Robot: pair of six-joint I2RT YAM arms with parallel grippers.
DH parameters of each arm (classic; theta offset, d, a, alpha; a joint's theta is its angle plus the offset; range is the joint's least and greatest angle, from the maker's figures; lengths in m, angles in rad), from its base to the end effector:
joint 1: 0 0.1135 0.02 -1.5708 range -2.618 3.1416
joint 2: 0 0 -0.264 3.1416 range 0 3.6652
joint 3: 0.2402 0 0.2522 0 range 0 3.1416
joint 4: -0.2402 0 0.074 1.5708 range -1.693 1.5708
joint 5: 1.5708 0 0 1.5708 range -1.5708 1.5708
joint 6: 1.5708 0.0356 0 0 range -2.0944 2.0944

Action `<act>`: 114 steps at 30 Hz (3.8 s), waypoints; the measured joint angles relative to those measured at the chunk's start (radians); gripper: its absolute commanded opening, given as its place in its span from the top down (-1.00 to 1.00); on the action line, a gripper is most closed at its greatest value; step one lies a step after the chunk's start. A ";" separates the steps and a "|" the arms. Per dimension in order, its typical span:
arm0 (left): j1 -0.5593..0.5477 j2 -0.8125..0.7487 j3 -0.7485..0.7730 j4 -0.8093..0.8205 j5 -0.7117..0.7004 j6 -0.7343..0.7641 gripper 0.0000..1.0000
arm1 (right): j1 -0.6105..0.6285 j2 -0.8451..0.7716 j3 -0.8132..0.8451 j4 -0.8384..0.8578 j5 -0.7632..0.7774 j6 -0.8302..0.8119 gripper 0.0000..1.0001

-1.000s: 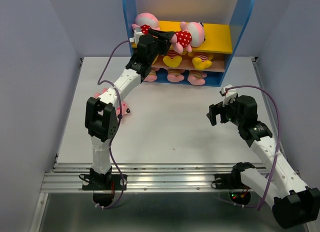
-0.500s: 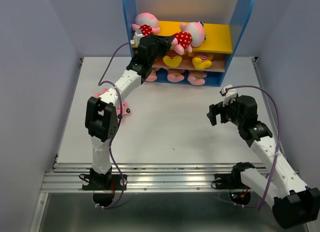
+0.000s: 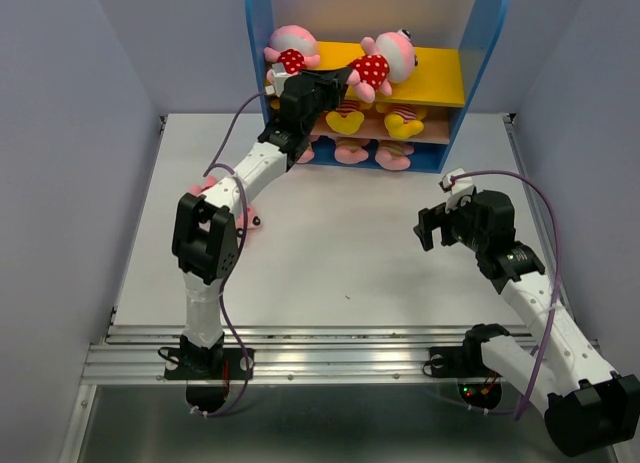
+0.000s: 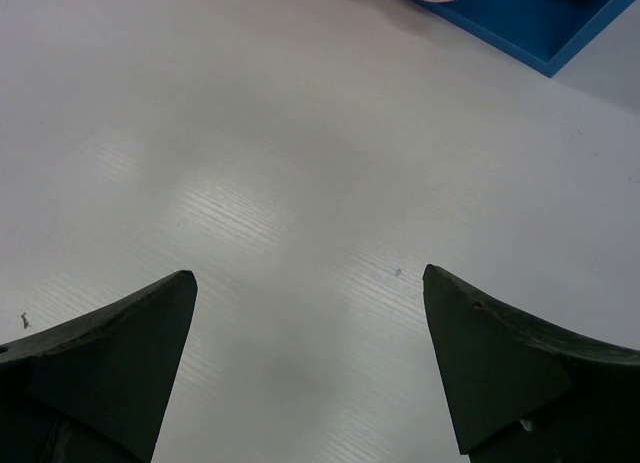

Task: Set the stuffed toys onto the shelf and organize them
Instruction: Adjust the position of the stuffed toy

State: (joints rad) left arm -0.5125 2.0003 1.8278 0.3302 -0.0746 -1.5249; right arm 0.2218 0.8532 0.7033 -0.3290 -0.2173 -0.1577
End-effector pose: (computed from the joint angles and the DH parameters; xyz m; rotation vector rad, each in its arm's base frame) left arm 0.4281 -0.2378 0.3878 -0.8509 1.3882 -1.5908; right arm 0.1877 0.0502 0.2850 -0.5183 1.9809 0.2625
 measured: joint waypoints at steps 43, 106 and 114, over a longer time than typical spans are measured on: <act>-0.130 0.000 -0.027 -0.161 -0.532 -0.463 0.98 | -0.014 0.009 0.000 0.000 0.001 -0.003 -1.00; -0.153 -0.250 -0.470 0.158 -0.520 -0.316 -0.97 | -0.044 0.019 -0.017 0.000 0.000 -0.005 -1.00; -0.141 -0.519 -0.724 0.219 -0.317 -0.031 -0.98 | -0.045 0.016 -0.017 -0.004 -0.053 -0.051 -1.00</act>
State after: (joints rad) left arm -0.6533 1.4815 1.1038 0.5495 -0.3912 -1.5562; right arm 0.1768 0.8692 0.6865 -0.3332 -0.2703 -0.2085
